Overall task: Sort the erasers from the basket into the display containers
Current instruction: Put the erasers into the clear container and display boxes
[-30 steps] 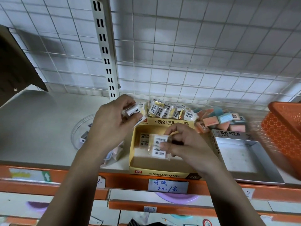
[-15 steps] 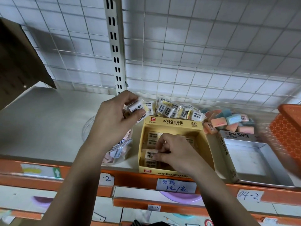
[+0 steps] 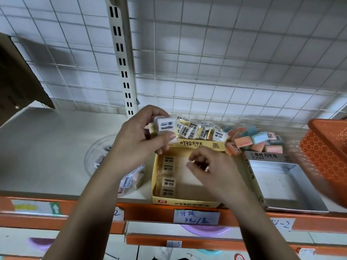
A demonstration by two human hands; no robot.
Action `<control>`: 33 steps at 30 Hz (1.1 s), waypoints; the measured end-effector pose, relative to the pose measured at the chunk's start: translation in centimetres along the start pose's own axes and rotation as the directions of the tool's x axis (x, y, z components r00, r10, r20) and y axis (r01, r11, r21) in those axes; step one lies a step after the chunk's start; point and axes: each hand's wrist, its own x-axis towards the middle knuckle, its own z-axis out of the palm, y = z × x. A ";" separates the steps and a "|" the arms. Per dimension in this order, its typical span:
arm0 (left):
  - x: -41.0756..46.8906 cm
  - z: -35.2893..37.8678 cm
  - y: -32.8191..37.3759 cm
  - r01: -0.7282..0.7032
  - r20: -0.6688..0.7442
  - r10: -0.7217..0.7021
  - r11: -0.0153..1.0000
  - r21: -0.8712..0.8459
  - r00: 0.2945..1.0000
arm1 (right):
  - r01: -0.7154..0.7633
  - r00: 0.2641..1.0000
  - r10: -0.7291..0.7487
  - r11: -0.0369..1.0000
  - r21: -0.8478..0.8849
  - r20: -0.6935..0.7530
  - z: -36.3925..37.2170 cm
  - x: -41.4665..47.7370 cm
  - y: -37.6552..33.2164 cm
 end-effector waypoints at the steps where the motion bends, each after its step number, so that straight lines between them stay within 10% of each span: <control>1: 0.2 0.3 0.0 0.004 0.015 -0.004 1.000 -0.018 1.000 | 0.020 0.996 -0.020 1.000 0.003 -0.088 -0.8 0.0 0.8; 9: 1.4 2.9 -0.6 0.010 0.189 -0.028 0.995 0.097 0.982 | 0.005 0.957 -0.027 0.997 -0.075 -0.289 -3.2 -0.5 6.4; 20: 1.9 8.8 -1.8 0.013 0.555 -0.361 0.847 0.532 0.749 | 0.056 0.958 -0.044 0.998 0.036 -0.283 -2.7 -1.3 8.2; 33: 0.5 11.4 -2.7 -0.191 0.472 -0.266 0.671 0.716 0.840 | 0.083 0.950 -0.064 0.995 0.051 -0.306 -2.5 -1.2 8.7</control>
